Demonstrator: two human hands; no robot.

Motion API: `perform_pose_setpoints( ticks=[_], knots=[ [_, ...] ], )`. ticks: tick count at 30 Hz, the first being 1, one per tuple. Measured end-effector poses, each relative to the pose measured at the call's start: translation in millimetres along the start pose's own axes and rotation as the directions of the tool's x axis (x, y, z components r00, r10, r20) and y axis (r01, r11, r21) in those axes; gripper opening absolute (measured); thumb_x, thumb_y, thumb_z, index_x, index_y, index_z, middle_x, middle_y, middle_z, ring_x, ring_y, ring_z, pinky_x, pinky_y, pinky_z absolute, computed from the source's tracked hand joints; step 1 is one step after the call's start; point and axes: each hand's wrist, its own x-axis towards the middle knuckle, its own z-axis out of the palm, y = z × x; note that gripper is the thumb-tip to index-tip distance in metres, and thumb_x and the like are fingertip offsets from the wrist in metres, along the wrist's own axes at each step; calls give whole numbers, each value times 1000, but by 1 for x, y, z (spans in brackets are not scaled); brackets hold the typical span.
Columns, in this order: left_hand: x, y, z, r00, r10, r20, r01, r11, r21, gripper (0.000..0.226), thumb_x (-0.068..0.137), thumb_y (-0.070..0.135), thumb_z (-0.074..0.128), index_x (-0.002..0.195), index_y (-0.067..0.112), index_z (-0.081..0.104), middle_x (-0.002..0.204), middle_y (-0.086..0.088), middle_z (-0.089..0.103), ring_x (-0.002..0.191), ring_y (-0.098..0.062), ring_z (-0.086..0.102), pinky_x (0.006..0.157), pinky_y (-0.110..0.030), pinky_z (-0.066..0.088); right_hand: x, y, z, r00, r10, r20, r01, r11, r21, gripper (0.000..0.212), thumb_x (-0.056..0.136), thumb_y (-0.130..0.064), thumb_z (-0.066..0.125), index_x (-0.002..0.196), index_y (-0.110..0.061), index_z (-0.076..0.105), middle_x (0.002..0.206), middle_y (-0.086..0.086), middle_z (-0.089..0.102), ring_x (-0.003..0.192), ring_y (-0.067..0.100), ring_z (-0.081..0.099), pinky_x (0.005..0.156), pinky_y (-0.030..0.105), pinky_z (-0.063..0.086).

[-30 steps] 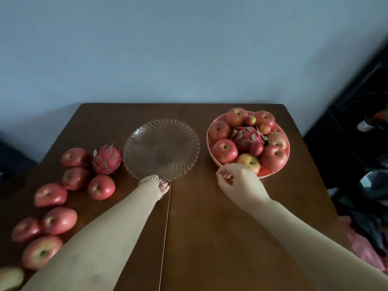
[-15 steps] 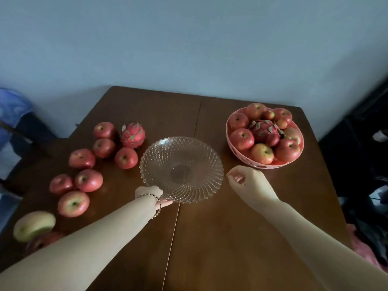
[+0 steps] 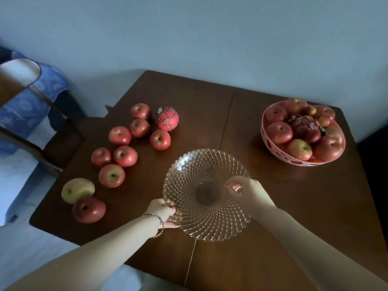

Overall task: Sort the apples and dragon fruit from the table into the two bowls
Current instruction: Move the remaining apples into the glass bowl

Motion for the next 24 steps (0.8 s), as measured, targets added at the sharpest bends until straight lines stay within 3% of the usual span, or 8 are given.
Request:
perform_pose_setpoints(
  ticks=[3,6,8,10,12,15,19,24],
  knots=[
    [-8,10,-5,993,-33,112,36,999,-24,15,89,-10,47,90,4,55,107,-21,60,91,-34,62,73,-47,56,8,-16,16,1000,23,11,-23,1000,9,12,89,-19,57,95,-22,67,89,-11,65,84,6,61,77,21,51],
    [-10,24,-19,976,-110,188,57,962,266,23,95,13,48,113,0,52,120,-21,60,85,-30,66,77,-41,57,20,-39,32,999,29,34,-29,1000,4,13,90,-20,56,97,-21,66,91,-11,65,87,6,60,79,19,49],
    [-6,41,-39,981,-50,185,-82,761,643,39,96,36,41,109,2,55,116,-18,64,92,-30,68,81,-39,55,34,-61,43,998,23,65,-23,1000,-7,14,90,-20,55,98,-21,66,91,-11,64,89,7,60,85,23,50],
    [7,62,-67,954,239,184,-271,412,870,42,95,42,36,105,8,57,115,-12,65,104,-28,63,86,-37,50,54,-84,55,993,41,108,-37,999,-39,17,89,-23,54,104,-22,63,96,-9,65,92,10,61,88,29,52],
    [23,87,-97,870,457,184,-316,231,920,37,94,38,39,119,14,51,123,-7,59,113,-26,56,89,-38,48,79,-108,68,989,78,126,-66,993,-98,29,87,-26,54,116,-25,56,107,-3,63,94,15,61,87,35,52],
    [48,115,-133,793,574,205,-308,87,947,48,91,35,48,135,20,36,135,-7,43,123,-27,45,91,-40,46,120,-143,92,994,73,78,-56,979,-197,57,84,-29,58,135,-30,34,123,4,47,102,24,57,82,38,52],
    [74,130,-152,836,490,246,-254,-52,966,68,85,43,56,142,29,22,148,-8,26,125,-31,41,93,-39,42,172,-174,126,993,115,7,-107,942,-318,78,81,-33,64,143,-38,16,136,9,31,119,29,44,87,38,47],
    [95,123,-154,860,428,279,-255,-112,960,68,88,38,56,144,33,17,152,-10,17,122,-34,42,97,-38,39,206,-166,158,965,261,-6,-244,894,-375,77,83,-36,64,144,-38,16,134,14,31,118,32,46,87,37,47]
  ],
)
